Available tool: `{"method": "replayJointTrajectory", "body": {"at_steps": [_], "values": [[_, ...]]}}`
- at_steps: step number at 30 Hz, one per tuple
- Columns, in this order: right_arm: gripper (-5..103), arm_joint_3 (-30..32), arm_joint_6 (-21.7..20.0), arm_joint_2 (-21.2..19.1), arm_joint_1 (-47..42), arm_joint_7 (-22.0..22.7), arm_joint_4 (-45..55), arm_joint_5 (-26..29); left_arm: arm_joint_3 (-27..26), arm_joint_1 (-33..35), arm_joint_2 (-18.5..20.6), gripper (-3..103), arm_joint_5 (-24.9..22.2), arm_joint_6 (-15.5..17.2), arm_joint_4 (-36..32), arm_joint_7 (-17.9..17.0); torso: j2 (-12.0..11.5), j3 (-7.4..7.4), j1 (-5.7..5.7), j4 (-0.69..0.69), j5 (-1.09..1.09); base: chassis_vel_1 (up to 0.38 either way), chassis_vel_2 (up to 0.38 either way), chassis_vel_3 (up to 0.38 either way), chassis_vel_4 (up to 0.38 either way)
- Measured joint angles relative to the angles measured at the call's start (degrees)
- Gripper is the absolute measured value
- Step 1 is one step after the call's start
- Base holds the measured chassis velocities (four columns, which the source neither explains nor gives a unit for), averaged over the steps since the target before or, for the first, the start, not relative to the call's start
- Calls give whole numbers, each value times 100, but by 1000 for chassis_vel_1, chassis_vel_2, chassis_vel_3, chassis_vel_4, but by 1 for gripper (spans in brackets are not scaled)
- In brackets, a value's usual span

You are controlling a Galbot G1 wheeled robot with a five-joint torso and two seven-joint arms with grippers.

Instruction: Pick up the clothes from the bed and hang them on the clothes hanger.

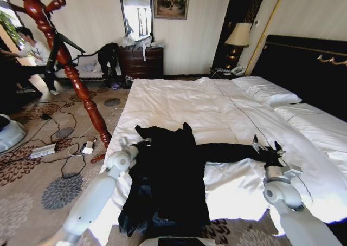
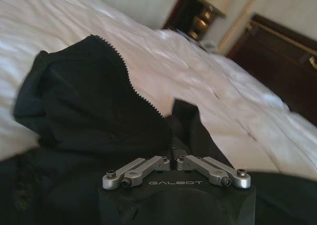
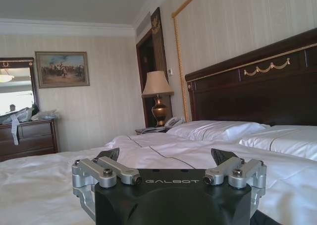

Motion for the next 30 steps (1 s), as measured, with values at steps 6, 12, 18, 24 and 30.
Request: {"method": "replayJointTrajectory", "body": {"at_steps": [6, 12, 18, 24, 30], "values": [[100, 60, 9, 24, -70, 3, 24, -15, 498, -112, -18, 1, 173, 213, -69, -203, 0, 0, 0, 0, 0, 0, 0, 0, 0], [100, 81, 27, 24, -132, 3, 41, -85, -40, 400, -74, 10, -154, 760, -797, -564, 0, 0, 0, 1, 0, 0, 0, 0, 0], [100, 78, 30, 67, -146, 5, 47, -136, -827, 1025, -349, 31, -871, 1259, -1509, -948, 0, -1, 0, 3, 0, 0, 0, 0, 0], [100, 16, 30, 150, -160, 8, 55, -247, -1262, 1522, -722, 53, -654, 1079, -1644, -1065, 0, -1, 0, 3, 0, 0, 0, 0, 0], [100, -64, 31, 236, -196, 10, 44, -384, -723, 919, -954, 75, 17, 977, -996, -987, 0, 0, 0, -1, 0, 0, 0, 0, 0]]}}
